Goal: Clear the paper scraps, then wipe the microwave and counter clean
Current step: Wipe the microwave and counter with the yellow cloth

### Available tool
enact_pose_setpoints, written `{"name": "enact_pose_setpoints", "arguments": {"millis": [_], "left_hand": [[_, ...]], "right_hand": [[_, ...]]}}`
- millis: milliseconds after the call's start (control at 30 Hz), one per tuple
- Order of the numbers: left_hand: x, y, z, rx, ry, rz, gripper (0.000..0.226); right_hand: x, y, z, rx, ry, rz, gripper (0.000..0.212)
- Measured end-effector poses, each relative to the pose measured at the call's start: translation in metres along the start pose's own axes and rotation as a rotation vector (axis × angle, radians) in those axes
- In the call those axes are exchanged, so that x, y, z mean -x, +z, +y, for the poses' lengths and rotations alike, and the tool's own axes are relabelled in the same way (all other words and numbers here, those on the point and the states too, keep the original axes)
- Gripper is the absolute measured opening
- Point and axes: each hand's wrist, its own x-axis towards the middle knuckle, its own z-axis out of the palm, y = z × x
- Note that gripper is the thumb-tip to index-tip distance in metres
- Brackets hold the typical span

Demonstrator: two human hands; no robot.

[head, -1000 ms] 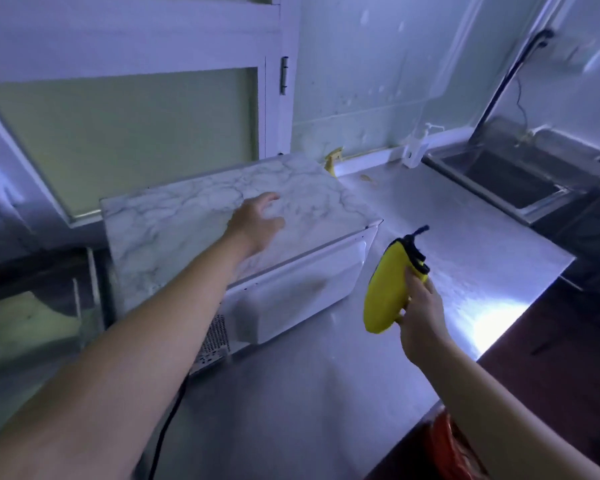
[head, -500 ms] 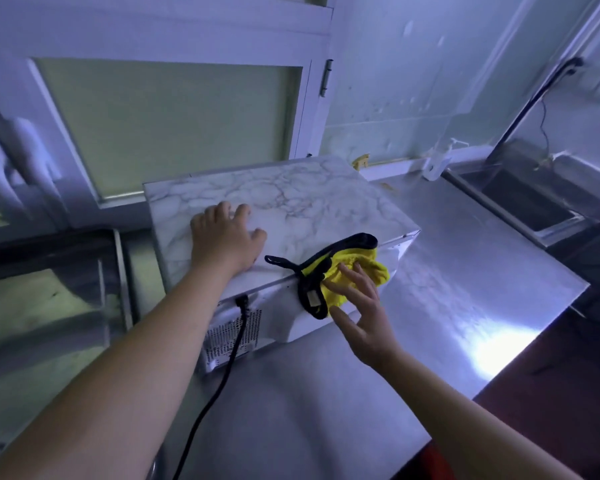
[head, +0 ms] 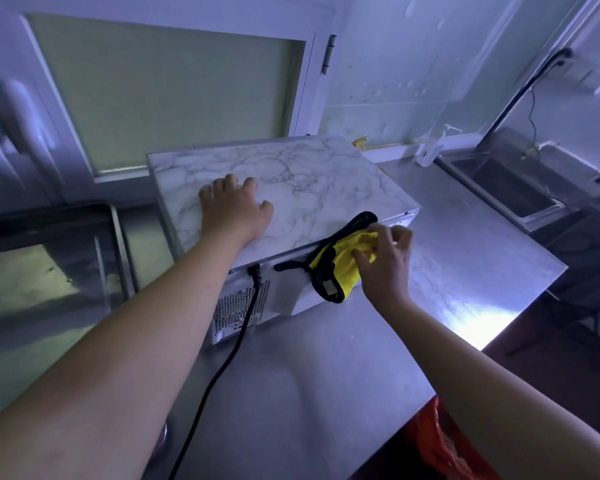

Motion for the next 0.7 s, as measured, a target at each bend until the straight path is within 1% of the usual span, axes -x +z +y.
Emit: {"name": "enact_pose_setpoints", "arguments": {"millis": [67, 100, 133, 167, 200, 233, 267, 300, 367, 433, 533, 600, 700], "left_hand": [[0.001, -0.002, 0.001, 0.000, 0.003, -0.002, 0.051], [0.001, -0.002, 0.002, -0.004, 0.002, -0.006, 0.051], [0.001, -0.002, 0.002, -0.007, 0.000, -0.008, 0.052], [0.002, -0.002, 0.003, -0.011, 0.000, -0.010, 0.052], [0.001, -0.002, 0.003, -0.014, 0.000, -0.012, 0.052], [0.001, -0.003, 0.003, -0.014, -0.002, -0.017, 0.052], [0.001, -0.003, 0.002, -0.013, -0.008, -0.023, 0.052], [0.001, -0.003, 0.002, -0.012, -0.013, -0.028, 0.052], [0.001, -0.004, 0.004, -0.023, -0.013, -0.035, 0.052], [0.001, -0.003, 0.006, -0.042, -0.018, -0.049, 0.051], [0.001, -0.001, 0.007, -0.076, -0.015, -0.047, 0.052], [0.001, -0.001, 0.008, -0.112, -0.004, -0.051, 0.053], [0.004, 0.001, 0.010, -0.156, 0.007, -0.044, 0.053]], "right_hand": [[-0.004, 0.006, -0.001, 0.088, 0.140, 0.100, 0.066], [-0.004, 0.008, 0.000, 0.084, 0.232, 0.122, 0.076], [-0.004, 0.010, 0.000, -0.016, 0.327, 0.107, 0.085], [-0.003, 0.013, 0.000, -0.197, 0.410, 0.077, 0.093], [-0.002, 0.016, -0.001, -0.380, 0.474, 0.047, 0.097], [-0.001, 0.021, -0.004, -0.507, 0.497, 0.031, 0.097], [0.001, 0.025, -0.007, -0.543, 0.484, 0.037, 0.096], [0.001, 0.030, -0.010, -0.522, 0.452, 0.058, 0.092], [0.004, 0.040, -0.018, -0.400, 0.367, 0.110, 0.087], [0.012, 0.051, -0.027, -0.330, 0.288, 0.104, 0.084], [0.022, 0.067, -0.033, -0.195, 0.202, 0.099, 0.073], [0.024, 0.073, -0.034, -0.138, 0.208, 0.130, 0.071], [0.026, 0.080, -0.036, -0.200, 0.218, 0.230, 0.064]]}}
